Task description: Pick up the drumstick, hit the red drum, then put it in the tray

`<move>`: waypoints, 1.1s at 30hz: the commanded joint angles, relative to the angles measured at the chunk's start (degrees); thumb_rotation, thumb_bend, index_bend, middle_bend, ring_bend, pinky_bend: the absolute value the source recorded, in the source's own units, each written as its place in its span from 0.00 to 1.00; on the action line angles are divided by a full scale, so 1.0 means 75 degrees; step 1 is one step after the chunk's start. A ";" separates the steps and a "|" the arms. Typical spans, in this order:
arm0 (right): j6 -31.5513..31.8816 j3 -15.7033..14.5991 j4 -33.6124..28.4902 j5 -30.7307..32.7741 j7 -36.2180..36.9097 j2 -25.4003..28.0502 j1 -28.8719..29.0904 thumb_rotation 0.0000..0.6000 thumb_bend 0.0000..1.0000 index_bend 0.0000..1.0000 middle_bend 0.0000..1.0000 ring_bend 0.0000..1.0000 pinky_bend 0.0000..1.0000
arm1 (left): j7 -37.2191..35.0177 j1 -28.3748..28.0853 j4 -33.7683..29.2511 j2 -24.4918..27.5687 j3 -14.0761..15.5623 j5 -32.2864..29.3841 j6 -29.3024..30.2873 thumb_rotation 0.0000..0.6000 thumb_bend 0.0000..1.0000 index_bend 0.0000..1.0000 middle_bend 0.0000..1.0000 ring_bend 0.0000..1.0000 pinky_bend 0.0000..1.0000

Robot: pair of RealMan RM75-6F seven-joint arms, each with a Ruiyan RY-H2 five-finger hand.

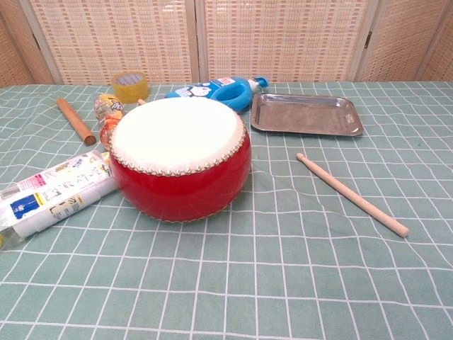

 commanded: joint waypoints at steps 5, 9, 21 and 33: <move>-0.2487 0.0666 -0.0091 0.1449 -0.0829 -0.0507 0.1794 0.93 0.19 0.19 0.10 0.00 0.12 | -0.0224 0.0116 0.0179 -0.0032 0.0063 0.0008 0.0075 1.00 0.22 0.00 0.00 0.00 0.01; -0.3331 0.0859 0.0439 0.2031 -0.1017 -0.1006 0.2527 0.92 0.21 0.19 0.09 0.00 0.11 | -0.0318 0.0144 0.0264 -0.0042 0.0085 0.0046 0.0098 1.00 0.22 0.00 0.00 0.00 0.01; -0.4335 0.0959 0.1819 0.3417 -0.1365 -0.2057 0.3757 0.57 0.39 0.26 0.09 0.00 0.10 | -0.0380 0.0137 0.0422 -0.0126 0.0086 0.0005 -0.0014 1.00 0.22 0.00 0.00 0.00 0.01; -0.4644 0.0731 0.2682 0.3782 -0.1107 -0.2577 0.4154 0.49 0.54 0.28 0.10 0.00 0.09 | -0.0350 0.0078 0.0446 -0.0174 0.0087 0.0027 -0.0125 1.00 0.22 0.00 0.00 0.00 0.01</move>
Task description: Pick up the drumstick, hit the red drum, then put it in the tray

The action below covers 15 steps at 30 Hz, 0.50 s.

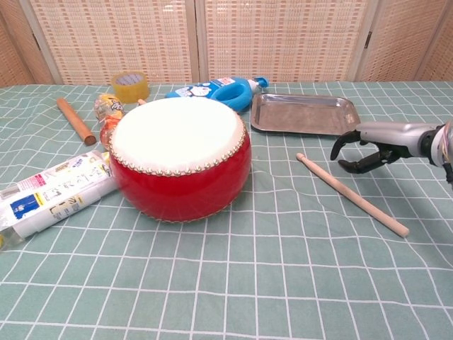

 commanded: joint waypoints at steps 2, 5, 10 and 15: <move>-0.0103 -0.0147 0.0218 -0.0039 0.0044 -0.0161 0.0104 0.49 0.54 0.29 0.10 0.00 0.09 | 0.0001 -0.0017 0.0015 -0.0020 0.0006 0.0005 -0.0037 1.00 0.22 0.00 0.00 0.00 0.01; -0.0063 -0.0206 0.0333 -0.0098 0.0071 -0.0264 0.0147 0.49 0.54 0.29 0.10 0.00 0.09 | -0.0024 -0.0023 0.0039 -0.0032 0.0019 0.0014 -0.0063 1.00 0.22 0.00 0.00 0.00 0.01; -0.0035 -0.0244 0.0318 -0.0238 0.0204 -0.0330 0.0201 0.48 0.54 0.29 0.10 0.00 0.09 | -0.0050 -0.0023 0.0075 -0.0040 0.0015 -0.0026 -0.0100 1.00 0.22 0.00 0.00 0.00 0.01; 0.0006 -0.0339 0.0088 -0.0490 0.0199 -0.0361 0.0290 0.48 0.54 0.29 0.10 0.00 0.08 | -0.0081 -0.0029 0.0106 -0.0051 0.0029 -0.0010 -0.0121 1.00 0.22 0.00 0.00 0.00 0.01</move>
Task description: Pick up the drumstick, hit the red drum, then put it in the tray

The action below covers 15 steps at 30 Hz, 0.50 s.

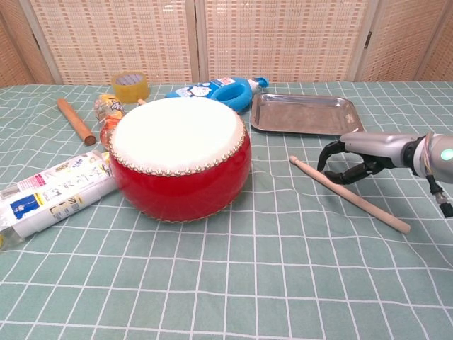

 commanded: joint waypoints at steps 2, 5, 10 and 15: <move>-0.0004 -0.0115 -0.0172 -0.0081 -0.0117 -0.0028 0.0101 0.48 0.54 0.29 0.10 0.00 0.08 | -0.0027 0.0010 0.0031 -0.0008 0.0000 -0.0034 -0.0015 1.00 0.22 0.00 0.00 0.00 0.01; 0.0077 -0.0153 -0.0366 -0.0142 -0.0170 -0.0054 0.0140 0.48 0.54 0.29 0.10 0.00 0.08 | -0.0087 0.0026 0.0076 -0.0021 0.0010 -0.0041 -0.0013 1.00 0.22 0.00 0.00 0.00 0.01; 0.0249 -0.0281 -0.0886 -0.0498 -0.0100 0.0064 0.0093 0.48 0.54 0.30 0.10 0.00 0.08 | -0.0154 0.0046 0.0152 -0.0047 0.0022 -0.0053 -0.0017 1.00 0.22 0.00 0.00 0.00 0.01; 0.0536 -0.0431 -0.1398 -0.0752 -0.0089 0.0349 -0.0048 0.48 0.54 0.31 0.10 0.00 0.08 | -0.0203 0.0032 0.0209 -0.0073 0.0028 -0.0026 -0.0036 1.00 0.22 0.00 0.00 0.00 0.01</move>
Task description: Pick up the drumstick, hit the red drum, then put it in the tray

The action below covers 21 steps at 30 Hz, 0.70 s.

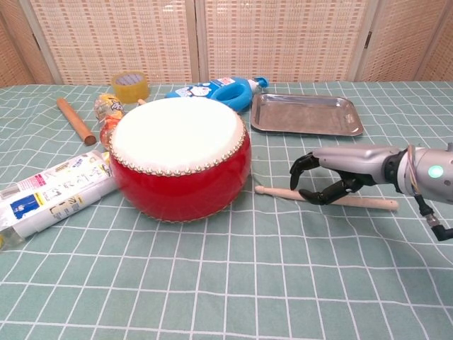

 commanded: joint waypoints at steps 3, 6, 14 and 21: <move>0.0725 -0.0079 -0.0356 -0.0246 -0.0020 0.0305 -0.0303 0.49 0.46 0.31 0.10 0.00 0.08 | -0.0053 -0.0009 0.0055 -0.0018 -0.0001 0.0003 -0.0018 1.00 0.22 0.00 0.00 0.00 0.01; 0.1338 -0.0077 -0.0217 -0.0280 -0.0239 0.0253 -0.0525 0.51 0.30 0.35 0.10 0.00 0.13 | -0.0099 -0.0017 0.0091 -0.0033 0.0001 0.0024 -0.0021 1.00 0.22 0.00 0.00 0.00 0.01; 0.1899 -0.0232 0.0035 -0.0051 -0.0826 -0.0088 -0.0841 0.58 0.23 0.41 0.11 0.00 0.18 | -0.0232 -0.0022 0.0198 -0.0092 0.0034 0.0073 -0.0040 1.00 0.22 0.00 0.00 0.00 0.01; 0.2030 -0.0165 0.0683 -0.0034 -0.0549 -0.0679 -0.1011 0.65 0.23 0.45 0.12 0.00 0.18 | -0.0355 0.0021 0.0302 -0.0110 0.0054 0.0080 0.0000 1.00 0.22 0.01 0.00 0.00 0.01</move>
